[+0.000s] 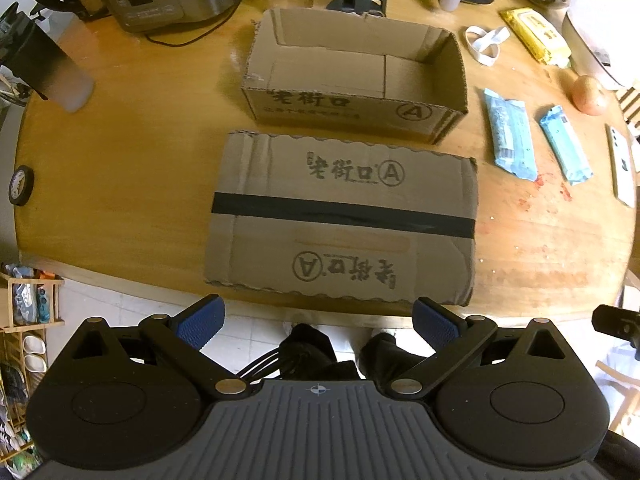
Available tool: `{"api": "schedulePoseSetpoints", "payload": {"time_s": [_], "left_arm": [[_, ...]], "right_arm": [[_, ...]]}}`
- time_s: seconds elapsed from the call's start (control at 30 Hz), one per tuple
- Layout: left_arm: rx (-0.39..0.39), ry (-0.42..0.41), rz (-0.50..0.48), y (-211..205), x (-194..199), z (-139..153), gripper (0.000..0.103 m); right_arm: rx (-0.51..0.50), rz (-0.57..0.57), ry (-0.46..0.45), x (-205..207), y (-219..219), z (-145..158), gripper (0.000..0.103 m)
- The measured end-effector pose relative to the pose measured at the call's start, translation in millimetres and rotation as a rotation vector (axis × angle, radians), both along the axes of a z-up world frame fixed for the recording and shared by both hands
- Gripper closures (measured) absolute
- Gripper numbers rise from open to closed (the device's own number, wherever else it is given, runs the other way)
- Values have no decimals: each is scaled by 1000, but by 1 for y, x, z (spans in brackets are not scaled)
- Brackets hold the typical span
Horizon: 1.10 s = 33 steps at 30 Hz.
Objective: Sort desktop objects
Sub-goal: 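Move the right tool across the table toward the two blue packets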
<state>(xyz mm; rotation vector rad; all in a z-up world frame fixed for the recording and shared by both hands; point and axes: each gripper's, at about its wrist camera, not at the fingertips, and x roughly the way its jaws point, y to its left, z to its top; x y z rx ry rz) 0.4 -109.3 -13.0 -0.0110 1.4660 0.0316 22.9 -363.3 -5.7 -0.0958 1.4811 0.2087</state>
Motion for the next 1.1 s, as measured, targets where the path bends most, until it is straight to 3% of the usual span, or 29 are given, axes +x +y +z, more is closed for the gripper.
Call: {"api": "schedulePoseSetpoints", "payload": {"time_s": [1.1], "left_arm": [[-25,14,-47,-77,2,-6,0]], "right_arm": [[-40,-12,-4,21,-73,-6,0]]}}
